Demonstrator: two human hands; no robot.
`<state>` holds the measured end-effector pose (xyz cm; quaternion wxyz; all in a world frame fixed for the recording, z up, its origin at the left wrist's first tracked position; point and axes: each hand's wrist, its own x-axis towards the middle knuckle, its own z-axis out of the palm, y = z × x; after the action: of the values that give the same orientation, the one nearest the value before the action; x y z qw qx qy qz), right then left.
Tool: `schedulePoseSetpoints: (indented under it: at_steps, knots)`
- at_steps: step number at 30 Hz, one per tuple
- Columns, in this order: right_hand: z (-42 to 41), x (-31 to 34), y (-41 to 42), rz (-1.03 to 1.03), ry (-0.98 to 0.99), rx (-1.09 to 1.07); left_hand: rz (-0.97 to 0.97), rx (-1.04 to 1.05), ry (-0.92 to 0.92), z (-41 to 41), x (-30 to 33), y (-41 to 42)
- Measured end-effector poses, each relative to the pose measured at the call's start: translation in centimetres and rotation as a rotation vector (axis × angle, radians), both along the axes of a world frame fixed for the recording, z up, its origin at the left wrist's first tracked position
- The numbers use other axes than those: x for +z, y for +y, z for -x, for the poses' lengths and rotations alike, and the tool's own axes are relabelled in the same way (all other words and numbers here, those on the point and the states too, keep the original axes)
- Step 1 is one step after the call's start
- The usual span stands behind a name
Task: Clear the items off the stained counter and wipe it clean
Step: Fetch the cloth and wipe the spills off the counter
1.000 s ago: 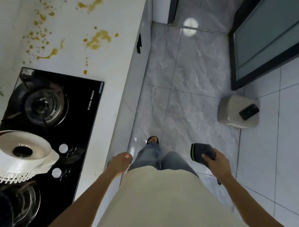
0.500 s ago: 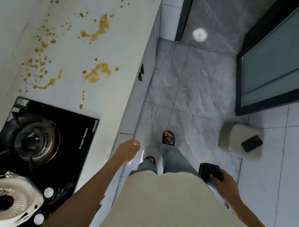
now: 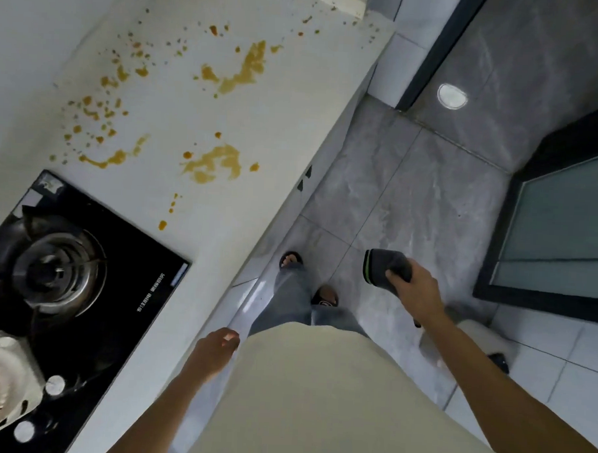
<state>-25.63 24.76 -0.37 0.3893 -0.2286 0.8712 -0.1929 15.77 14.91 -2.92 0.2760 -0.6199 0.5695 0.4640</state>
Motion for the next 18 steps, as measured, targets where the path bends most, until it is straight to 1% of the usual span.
schedulePoseSetpoints:
  at_steps: [2, 5, 7, 11, 15, 18]
  knots:
    - [0.6, 0.0, -3.1, 0.017, -0.007, 0.045, 0.016, 0.001, 0.008, 0.2, -0.2, -0.5]
    - [0.9, -0.4, -6.6, -0.021, -0.007, 0.116, 0.052, 0.036, 0.037, 1.1, -0.2, -2.6]
    - [0.9, -0.5, -8.0, -0.044, -0.006, 0.168, 0.087, 0.119, 0.083, 2.0, 0.2, -4.2]
    - [1.1, 0.5, -10.5, -0.064, 0.013, 0.255, 0.158, 0.185, 0.217, 4.8, 2.0, -7.9]
    - [1.1, 3.0, -13.7, 0.015, -0.005, 0.272, 0.253, 0.251, 0.313, 6.9, 3.8, -11.5]
    - [0.6, 5.4, -18.2, 0.127, -0.047, 0.306, 0.328, 0.282, 0.32, 8.5, 4.3, -14.0]
